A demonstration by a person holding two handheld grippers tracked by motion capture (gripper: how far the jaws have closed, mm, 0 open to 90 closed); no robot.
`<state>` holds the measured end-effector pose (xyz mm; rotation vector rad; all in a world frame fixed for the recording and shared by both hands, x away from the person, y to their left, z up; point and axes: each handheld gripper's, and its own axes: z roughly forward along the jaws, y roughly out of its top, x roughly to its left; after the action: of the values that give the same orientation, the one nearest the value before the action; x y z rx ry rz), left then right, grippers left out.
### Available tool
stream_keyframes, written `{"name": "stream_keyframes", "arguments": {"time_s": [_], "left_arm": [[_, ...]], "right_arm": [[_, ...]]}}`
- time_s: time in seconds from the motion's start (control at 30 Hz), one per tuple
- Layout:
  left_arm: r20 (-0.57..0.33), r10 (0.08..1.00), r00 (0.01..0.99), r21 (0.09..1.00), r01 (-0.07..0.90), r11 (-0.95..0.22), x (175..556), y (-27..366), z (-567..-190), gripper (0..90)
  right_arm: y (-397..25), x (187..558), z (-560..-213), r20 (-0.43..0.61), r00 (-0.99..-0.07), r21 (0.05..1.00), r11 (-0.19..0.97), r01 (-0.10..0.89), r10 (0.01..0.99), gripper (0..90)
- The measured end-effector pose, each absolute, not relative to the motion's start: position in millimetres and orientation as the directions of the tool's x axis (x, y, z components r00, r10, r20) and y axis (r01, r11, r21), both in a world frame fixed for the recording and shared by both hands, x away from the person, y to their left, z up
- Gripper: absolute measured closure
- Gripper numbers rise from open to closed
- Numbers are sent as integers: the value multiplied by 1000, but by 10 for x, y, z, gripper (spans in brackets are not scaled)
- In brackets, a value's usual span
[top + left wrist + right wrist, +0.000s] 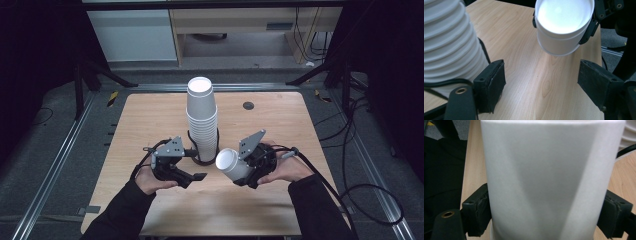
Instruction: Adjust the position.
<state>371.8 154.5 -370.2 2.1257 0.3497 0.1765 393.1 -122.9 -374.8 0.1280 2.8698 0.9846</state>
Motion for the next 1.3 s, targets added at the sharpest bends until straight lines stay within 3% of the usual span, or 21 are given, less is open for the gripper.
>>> {"name": "stream_keyframes", "arguments": {"time_s": [1.3], "left_arm": [[-57,203,977,813,163,-558,3775,1019,-3783,159]], "right_arm": [[-1027,3883,-3922,-33,-999,635,773,6,35,160]]}}
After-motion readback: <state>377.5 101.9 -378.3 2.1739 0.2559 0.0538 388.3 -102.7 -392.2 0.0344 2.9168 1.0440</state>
